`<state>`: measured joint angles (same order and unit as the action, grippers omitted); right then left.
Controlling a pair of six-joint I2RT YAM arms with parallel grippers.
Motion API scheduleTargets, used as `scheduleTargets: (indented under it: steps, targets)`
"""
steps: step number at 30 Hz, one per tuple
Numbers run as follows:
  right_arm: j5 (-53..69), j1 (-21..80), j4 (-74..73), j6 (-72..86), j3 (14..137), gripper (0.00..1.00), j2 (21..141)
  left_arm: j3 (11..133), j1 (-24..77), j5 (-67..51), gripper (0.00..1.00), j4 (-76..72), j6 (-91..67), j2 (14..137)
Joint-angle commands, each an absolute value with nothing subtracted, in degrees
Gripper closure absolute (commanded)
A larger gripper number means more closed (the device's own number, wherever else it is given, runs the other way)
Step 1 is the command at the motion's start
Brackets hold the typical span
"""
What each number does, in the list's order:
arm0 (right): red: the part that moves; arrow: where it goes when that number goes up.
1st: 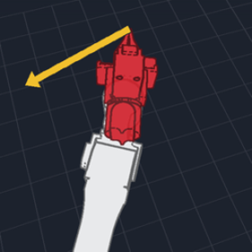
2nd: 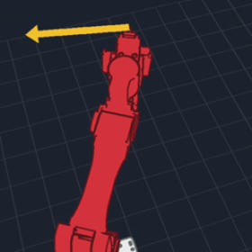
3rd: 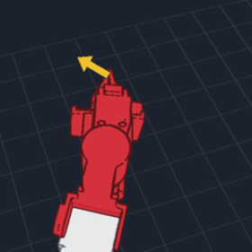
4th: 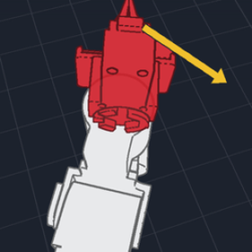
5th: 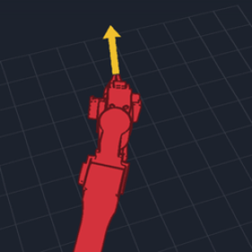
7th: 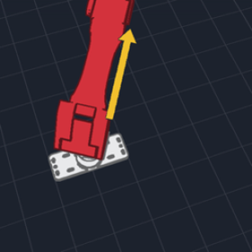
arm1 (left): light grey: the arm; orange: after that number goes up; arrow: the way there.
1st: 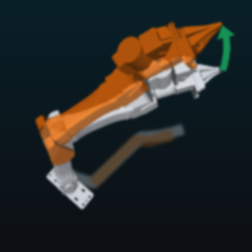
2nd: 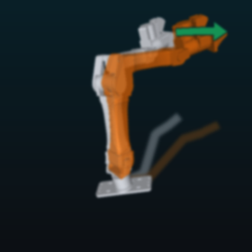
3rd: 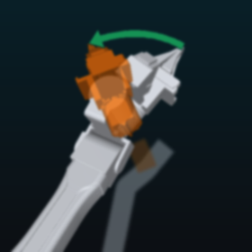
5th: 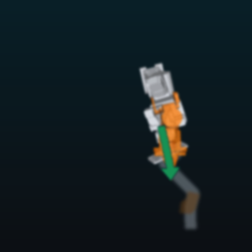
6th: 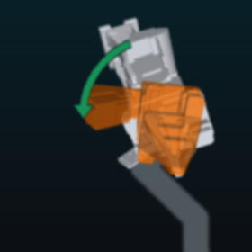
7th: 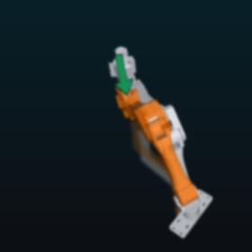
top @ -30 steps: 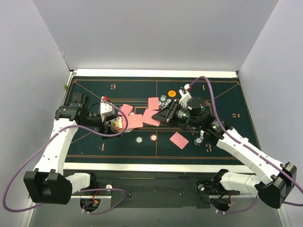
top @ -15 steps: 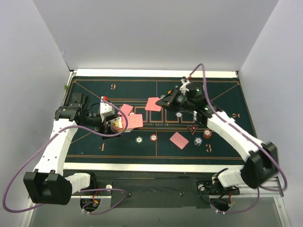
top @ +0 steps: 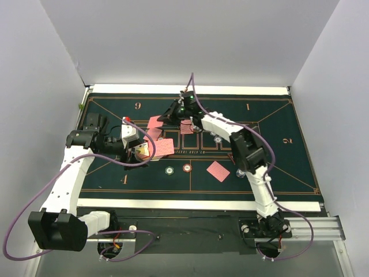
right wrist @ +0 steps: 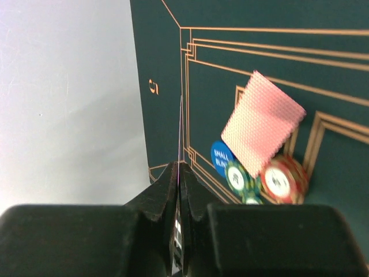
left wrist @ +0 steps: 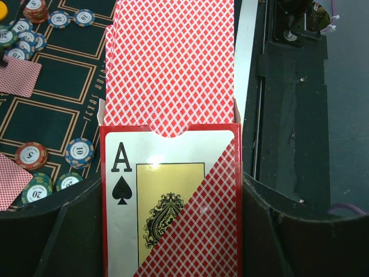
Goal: Distribute texas hold em gaming equipment
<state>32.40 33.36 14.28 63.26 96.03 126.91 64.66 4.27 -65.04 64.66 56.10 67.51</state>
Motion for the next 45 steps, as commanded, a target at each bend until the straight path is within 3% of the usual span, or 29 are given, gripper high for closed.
scheduleTargets:
  steps: [1,7,14,19,22,30,45]
  targets:
    - [32.2,36.5,11.0,63.8,109.9,1.0,136.6,67.0,3.9,-68.9,1.0,61.9,54.3,65.7]
    - [29.6,36.7,8.6,66.0,123.8,1.0,147.3,66.6,3.9,-69.0,1.0,61.0,53.6,65.7]
    - [28.3,36.7,8.1,66.2,123.5,0.9,150.1,66.5,3.9,-68.7,1.0,61.1,53.6,65.7]
    - [28.2,36.7,7.5,64.3,120.5,0.58,147.5,66.5,3.9,-68.6,1.0,60.8,53.4,65.8]
    - [28.2,36.5,6.9,63.0,119.3,0.45,144.0,66.5,3.9,-68.6,1.0,60.8,53.3,65.8]
    - [29.3,36.7,6.3,60.6,112.2,0.22,132.4,65.9,3.9,-68.3,1.0,60.9,53.4,65.3]
    - [22.0,35.6,-3.5,50.5,84.3,0.06,99.3,65.4,3.7,-68.3,1.0,60.7,52.5,64.3]
